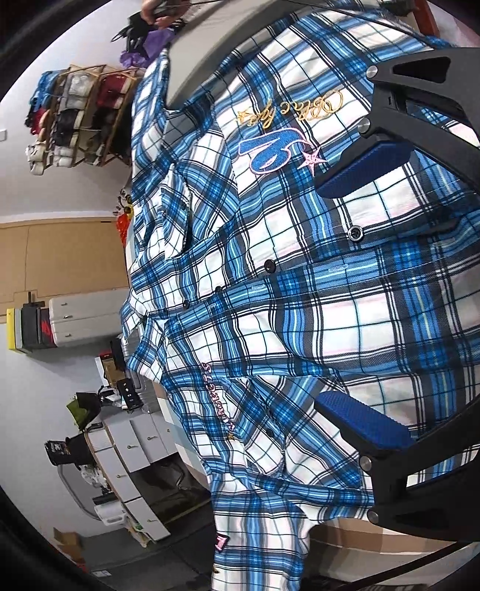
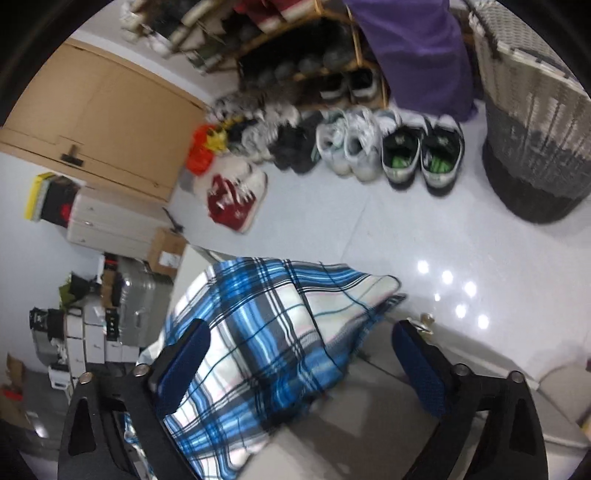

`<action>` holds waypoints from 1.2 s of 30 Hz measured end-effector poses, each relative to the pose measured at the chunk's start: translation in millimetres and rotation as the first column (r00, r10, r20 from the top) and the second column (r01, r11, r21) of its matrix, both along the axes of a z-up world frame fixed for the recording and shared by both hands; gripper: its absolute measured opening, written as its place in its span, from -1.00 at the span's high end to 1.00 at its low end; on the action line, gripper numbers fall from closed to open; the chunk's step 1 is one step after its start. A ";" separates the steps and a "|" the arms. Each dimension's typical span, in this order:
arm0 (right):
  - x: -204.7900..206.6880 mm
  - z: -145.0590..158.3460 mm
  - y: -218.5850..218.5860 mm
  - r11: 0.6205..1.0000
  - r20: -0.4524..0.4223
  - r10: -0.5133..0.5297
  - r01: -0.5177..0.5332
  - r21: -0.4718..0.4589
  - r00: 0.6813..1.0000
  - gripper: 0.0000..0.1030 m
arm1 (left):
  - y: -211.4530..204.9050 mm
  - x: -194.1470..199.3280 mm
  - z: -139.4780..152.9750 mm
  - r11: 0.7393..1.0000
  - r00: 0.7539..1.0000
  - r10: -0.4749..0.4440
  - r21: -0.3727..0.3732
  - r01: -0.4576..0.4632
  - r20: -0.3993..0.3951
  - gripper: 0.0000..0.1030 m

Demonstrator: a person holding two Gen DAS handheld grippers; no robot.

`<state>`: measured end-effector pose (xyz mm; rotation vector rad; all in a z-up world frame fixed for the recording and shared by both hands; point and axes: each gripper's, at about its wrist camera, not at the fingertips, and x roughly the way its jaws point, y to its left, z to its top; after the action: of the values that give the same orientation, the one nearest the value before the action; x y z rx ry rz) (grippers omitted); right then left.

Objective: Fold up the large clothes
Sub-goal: 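Grasp the shirt's sleeve cuff with the right gripper and lift it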

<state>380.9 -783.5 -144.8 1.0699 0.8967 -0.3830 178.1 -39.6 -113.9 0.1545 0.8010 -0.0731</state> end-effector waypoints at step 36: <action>10.2 300.5 315.3 0.571 0.303 0.384 0.034 -0.821 0.872 0.90 | 107.5 -55.4 23.9 0.984 0.986 0.148 -0.111 -0.139 0.077 -0.98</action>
<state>391.1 -468.2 155.6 0.1585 0.2994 -0.2932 122.7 68.0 -90.1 -0.0003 0.7199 0.0279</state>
